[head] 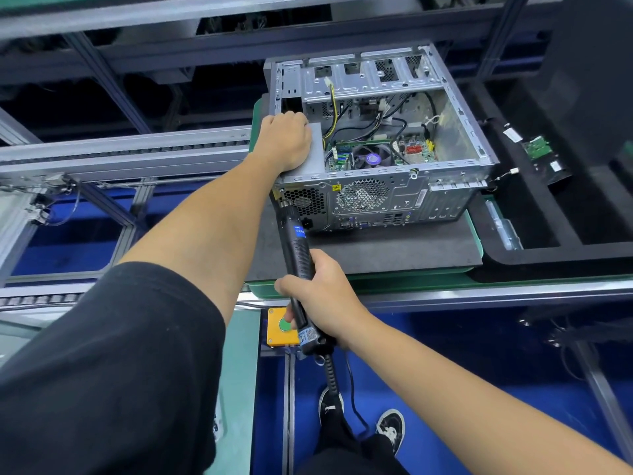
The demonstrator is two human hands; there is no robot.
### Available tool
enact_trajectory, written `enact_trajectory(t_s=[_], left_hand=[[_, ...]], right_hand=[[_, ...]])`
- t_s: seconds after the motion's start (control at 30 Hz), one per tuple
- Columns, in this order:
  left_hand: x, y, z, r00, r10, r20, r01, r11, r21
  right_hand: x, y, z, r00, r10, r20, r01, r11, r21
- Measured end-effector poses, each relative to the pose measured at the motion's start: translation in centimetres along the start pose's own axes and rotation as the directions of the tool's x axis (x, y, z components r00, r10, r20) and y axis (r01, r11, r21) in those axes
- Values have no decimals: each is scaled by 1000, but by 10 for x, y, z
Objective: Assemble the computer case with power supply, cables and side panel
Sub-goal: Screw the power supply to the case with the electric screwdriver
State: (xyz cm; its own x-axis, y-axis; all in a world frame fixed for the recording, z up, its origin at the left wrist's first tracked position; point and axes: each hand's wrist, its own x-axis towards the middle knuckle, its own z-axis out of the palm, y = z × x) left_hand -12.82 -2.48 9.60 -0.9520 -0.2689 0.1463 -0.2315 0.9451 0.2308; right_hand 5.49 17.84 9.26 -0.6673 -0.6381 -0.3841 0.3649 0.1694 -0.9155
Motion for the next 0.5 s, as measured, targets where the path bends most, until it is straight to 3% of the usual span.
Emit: enact_trajectory(t_s=[0.27,0.5], left_hand=[[-1,0,0,1000,4,-9,-4,1000,5],[-1,0,0,1000,5,-16,-5,1000,12]], right_hand=[[0,1,-1,1000,-20,-7,19,999,-27],[-2,3,4,1000,-21,-22,22,998,53]])
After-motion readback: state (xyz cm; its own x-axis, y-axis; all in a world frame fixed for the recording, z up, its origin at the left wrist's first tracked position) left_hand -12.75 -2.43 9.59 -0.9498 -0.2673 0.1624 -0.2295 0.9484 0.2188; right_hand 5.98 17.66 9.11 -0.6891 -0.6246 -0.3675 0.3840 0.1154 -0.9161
